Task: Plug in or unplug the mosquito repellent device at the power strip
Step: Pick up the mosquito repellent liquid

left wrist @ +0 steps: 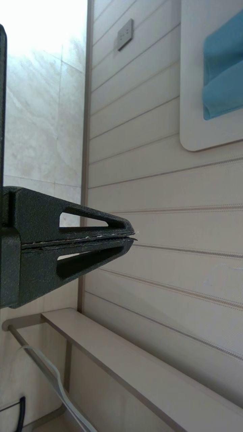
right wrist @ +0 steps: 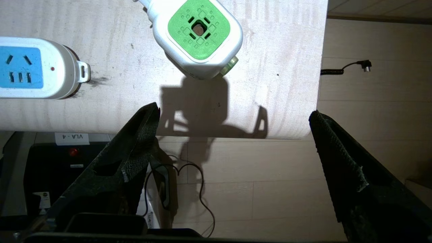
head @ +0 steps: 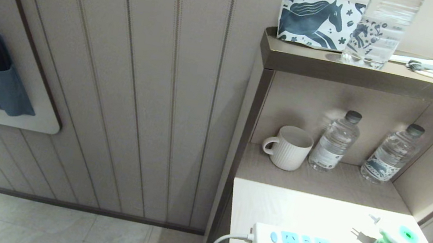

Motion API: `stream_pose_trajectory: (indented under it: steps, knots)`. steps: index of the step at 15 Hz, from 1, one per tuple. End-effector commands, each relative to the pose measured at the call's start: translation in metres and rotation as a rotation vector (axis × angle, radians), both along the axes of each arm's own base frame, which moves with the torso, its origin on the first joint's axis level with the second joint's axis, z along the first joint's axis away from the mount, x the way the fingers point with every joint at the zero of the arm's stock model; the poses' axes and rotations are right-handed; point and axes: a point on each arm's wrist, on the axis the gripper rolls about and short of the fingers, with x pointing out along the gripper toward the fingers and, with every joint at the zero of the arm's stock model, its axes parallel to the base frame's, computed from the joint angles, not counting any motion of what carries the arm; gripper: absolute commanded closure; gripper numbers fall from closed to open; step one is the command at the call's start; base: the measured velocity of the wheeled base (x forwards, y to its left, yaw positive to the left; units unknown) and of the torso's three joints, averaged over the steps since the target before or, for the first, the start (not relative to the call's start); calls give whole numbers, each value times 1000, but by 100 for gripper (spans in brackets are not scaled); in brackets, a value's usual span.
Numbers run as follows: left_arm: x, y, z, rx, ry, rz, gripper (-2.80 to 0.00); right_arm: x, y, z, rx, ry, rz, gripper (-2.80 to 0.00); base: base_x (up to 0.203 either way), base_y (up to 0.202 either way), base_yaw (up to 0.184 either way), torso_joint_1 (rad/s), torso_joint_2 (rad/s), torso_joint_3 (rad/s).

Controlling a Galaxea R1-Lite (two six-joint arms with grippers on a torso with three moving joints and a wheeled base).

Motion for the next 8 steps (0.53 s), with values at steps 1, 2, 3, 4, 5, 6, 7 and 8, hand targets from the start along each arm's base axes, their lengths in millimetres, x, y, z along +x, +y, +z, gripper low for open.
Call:
stream_pose_trajectory:
  steps: [1,2,3,4,5,6,7,8]
  knots:
    - [0,0,0,1,-1,0,0,6,0,-5,13,23,20,-280,0,0,0,0,0,0]
    - [0,0,0,0,0,-1,0,8,3,-6,16,29,35,-280,0,0,0,0,0,0]
    - [0,0,0,-1,-1,0,0,10,3,-8,21,37,40,-280,0,0,0,0,0,0]
    - [0,0,0,-1,0,0,0,14,2,-10,28,50,39,-280,0,0,0,0,0,0]
    - [0,0,0,-1,0,0,0,17,1,-12,35,56,37,-280,0,0,0,0,0,0]
    - [0,0,0,-1,-1,0,0,21,0,-14,36,54,39,-280,0,0,0,0,0,0]
    - [0,0,0,-1,0,0,0,25,0,-15,35,45,40,-280,0,0,0,0,0,0]
    - [0,0,0,-1,-1,0,0,28,-2,-17,36,42,38,-280,0,0,0,0,0,0]
